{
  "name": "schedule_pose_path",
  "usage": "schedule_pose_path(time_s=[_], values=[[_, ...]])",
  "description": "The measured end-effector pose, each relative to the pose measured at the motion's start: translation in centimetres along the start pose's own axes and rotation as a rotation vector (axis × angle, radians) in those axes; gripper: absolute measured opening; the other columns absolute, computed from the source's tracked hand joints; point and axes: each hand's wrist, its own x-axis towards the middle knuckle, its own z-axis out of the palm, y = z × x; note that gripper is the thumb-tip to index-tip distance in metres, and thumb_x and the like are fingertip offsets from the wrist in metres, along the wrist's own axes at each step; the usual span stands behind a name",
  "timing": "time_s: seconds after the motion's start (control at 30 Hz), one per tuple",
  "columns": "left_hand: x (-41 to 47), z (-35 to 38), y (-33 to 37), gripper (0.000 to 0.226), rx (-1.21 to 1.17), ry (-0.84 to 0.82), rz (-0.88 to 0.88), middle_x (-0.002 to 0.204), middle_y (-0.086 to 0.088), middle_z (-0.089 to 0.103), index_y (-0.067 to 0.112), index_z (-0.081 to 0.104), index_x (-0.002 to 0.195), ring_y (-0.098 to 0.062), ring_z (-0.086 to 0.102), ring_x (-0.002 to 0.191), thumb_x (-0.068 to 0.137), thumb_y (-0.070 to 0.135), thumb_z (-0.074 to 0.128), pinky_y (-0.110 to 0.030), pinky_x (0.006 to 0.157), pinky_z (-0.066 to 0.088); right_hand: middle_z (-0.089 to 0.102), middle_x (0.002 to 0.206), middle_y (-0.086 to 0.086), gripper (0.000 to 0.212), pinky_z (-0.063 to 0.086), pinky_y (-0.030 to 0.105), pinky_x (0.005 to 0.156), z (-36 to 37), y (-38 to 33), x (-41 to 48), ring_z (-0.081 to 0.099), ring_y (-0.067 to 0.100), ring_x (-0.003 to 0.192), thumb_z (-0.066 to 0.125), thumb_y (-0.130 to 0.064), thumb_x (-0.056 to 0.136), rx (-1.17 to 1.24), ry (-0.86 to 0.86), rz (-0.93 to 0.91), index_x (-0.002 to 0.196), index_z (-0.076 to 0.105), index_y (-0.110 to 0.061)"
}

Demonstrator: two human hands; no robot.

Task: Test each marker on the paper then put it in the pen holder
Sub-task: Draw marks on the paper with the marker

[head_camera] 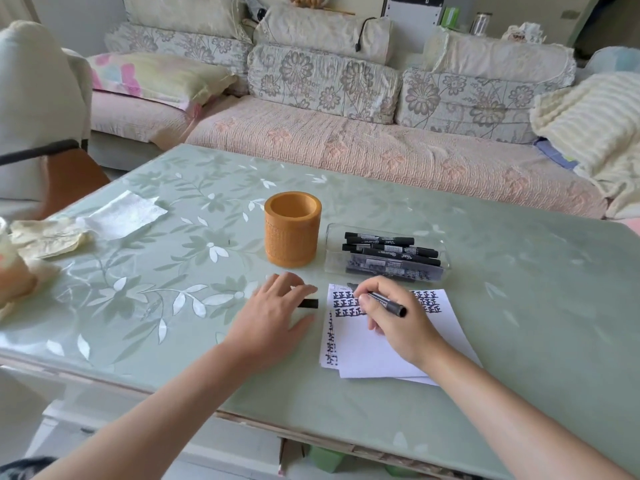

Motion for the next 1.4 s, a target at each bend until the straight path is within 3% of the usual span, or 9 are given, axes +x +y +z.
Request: schedule_pose_path(time_s=[0.13, 0.33, 0.5, 0.67, 0.8, 0.9, 1.07, 1.23, 1.4], values=[[-1.0, -0.6, 1.2, 0.013, -0.097, -0.027, 0.166, 0.101, 0.009, 0.053, 0.028, 0.062, 0.100, -0.014, 0.049, 0.094, 0.088, 0.028, 0.057, -0.035, 0.077, 0.048, 0.066, 0.090, 0.005, 0.019, 0.053, 0.030, 0.065, 0.6, 0.6, -0.3, 0.056, 0.017, 0.061, 0.055, -0.028, 0.090, 0.094, 0.037, 0.061, 0.105, 0.067, -0.030], [-1.6, -0.3, 2.5, 0.035, -0.029, -0.190, 0.285, 0.116, 0.011, 0.051, 0.039, 0.061, 0.118, -0.013, 0.048, 0.105, 0.092, 0.059, 0.047, -0.034, 0.090, 0.043, 0.069, 0.096, -0.001, 0.017, 0.053, 0.032, 0.058, 1.8, 0.5, 0.0, 0.057, 0.016, 0.059, 0.063, -0.015, 0.092, 0.103, 0.176, 0.072, 0.103, 0.063, -0.027], [-1.6, -0.3, 2.4, 0.032, -0.073, -0.177, 0.251, 0.117, 0.013, 0.052, 0.039, 0.064, 0.114, -0.012, 0.047, 0.106, 0.090, 0.055, 0.050, -0.037, 0.093, 0.044, 0.064, 0.058, -0.002, 0.009, 0.039, 0.023, 0.044, 1.9, 0.1, 0.7, 0.052, 0.016, 0.044, 0.063, -0.011, 0.089, -0.005, 0.204, 0.079, 0.081, 0.060, -0.011], [-1.4, -0.1, 2.3, 0.032, -0.119, -0.170, 0.223, 0.115, 0.014, 0.055, 0.037, 0.066, 0.110, -0.012, 0.048, 0.106, 0.088, 0.055, 0.053, -0.036, 0.091, 0.045, 0.062, 0.062, 0.009, 0.015, 0.046, 0.026, 0.047, 2.0, 0.4, 1.0, 0.056, 0.023, 0.052, 0.068, 0.003, 0.081, 0.139, 0.109, 0.179, 0.074, 0.060, -0.009], [-1.4, 0.0, 2.3, 0.034, -0.139, -0.158, 0.199, 0.112, 0.016, 0.057, 0.035, 0.068, 0.110, -0.010, 0.049, 0.103, 0.085, 0.054, 0.057, -0.034, 0.090, 0.045, 0.059, 0.058, 0.014, 0.018, 0.041, 0.032, 0.048, 2.0, 0.8, 1.2, 0.050, 0.021, 0.045, 0.071, -0.010, 0.075, 0.080, 0.061, 0.167, 0.065, 0.057, -0.016], [-1.3, 0.1, 2.3, 0.033, -0.140, -0.148, 0.193, 0.110, 0.017, 0.058, 0.034, 0.068, 0.108, -0.010, 0.050, 0.101, 0.084, 0.054, 0.058, -0.034, 0.089, 0.045, 0.057, 0.057, 0.010, 0.015, 0.035, 0.029, 0.049, 2.2, 1.2, 1.0, 0.044, 0.018, 0.045, 0.068, -0.017, 0.072, 0.076, 0.051, 0.152, 0.064, 0.055, -0.019], [-1.4, 0.2, 2.4, 0.032, -0.148, -0.148, 0.183, 0.110, 0.017, 0.057, 0.035, 0.068, 0.108, -0.010, 0.049, 0.101, 0.084, 0.053, 0.058, -0.032, 0.091, 0.044, 0.054, 0.055, 0.001, 0.023, 0.034, 0.026, 0.051, 2.2, 1.4, 1.0, 0.041, 0.015, 0.048, 0.067, -0.009, 0.078, 0.028, 0.059, 0.115, 0.063, 0.053, -0.020], [-1.4, 0.1, 2.5, 0.031, -0.139, -0.145, 0.183, 0.110, 0.016, 0.058, 0.034, 0.069, 0.106, -0.010, 0.050, 0.102, 0.083, 0.052, 0.059, -0.032, 0.091, 0.044, 0.056, 0.065, 0.020, 0.020, 0.033, 0.025, 0.051, 2.3, 1.2, 0.9, 0.043, 0.013, 0.054, 0.070, -0.007, 0.081, -0.013, 0.023, 0.097, 0.068, 0.054, -0.010], [-1.5, 0.1, 2.6, 0.030, -0.143, -0.142, 0.174, 0.109, 0.017, 0.058, 0.035, 0.068, 0.106, -0.010, 0.050, 0.101, 0.083, 0.052, 0.060, -0.032, 0.091, 0.044, 0.050, 0.059, 0.000, 0.025, 0.031, 0.023, 0.048, 2.1, 1.3, 1.0, 0.040, 0.012, 0.053, 0.067, -0.006, 0.079, -0.062, 0.033, 0.088, 0.064, 0.049, -0.013]])
